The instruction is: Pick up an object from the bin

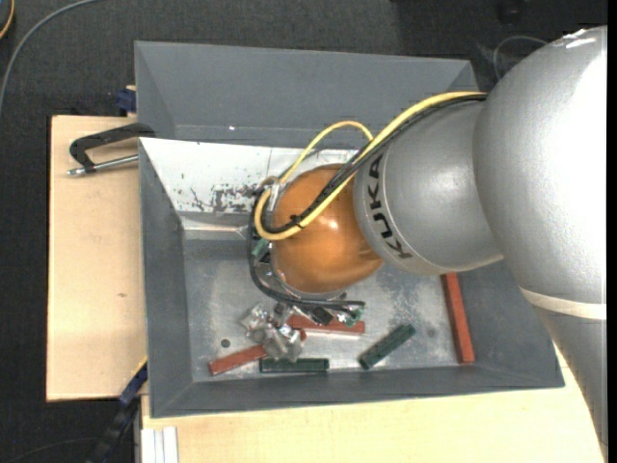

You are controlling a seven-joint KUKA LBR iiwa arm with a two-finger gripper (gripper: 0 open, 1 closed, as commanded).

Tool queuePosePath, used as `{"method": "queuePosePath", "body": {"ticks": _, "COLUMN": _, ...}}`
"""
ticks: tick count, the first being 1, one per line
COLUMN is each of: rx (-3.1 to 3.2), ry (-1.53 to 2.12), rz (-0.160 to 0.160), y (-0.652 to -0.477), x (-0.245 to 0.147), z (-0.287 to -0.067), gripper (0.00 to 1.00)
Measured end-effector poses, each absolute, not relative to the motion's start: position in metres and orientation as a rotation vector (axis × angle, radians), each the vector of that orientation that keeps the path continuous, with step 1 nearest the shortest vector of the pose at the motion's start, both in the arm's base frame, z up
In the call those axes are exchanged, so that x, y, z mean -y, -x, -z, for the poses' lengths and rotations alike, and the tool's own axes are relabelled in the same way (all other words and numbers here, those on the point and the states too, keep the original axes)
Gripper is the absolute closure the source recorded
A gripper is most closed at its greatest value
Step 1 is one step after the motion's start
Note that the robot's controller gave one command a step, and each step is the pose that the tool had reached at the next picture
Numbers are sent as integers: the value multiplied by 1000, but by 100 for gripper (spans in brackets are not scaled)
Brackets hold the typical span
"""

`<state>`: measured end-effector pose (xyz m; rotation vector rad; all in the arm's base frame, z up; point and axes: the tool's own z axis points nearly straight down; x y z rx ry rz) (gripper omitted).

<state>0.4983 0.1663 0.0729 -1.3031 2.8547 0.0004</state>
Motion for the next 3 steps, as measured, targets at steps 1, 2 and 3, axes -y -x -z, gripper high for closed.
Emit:
{"method": "queuePosePath", "body": {"ticks": 1, "rx": -2853, "ry": 1304, "rz": -2, "y": -498, "x": -167, "z": -71, "gripper": 0}}
{"method": "queuePosePath", "body": {"ticks": 2, "rx": -2854, "ry": 1303, "rz": -2, "y": -498, "x": -166, "z": -71, "gripper": 100}}
{"method": "queuePosePath", "body": {"ticks": 3, "rx": -2815, "ry": 1357, "rz": 1, "y": -516, "x": -174, "z": -248, "gripper": 100}}
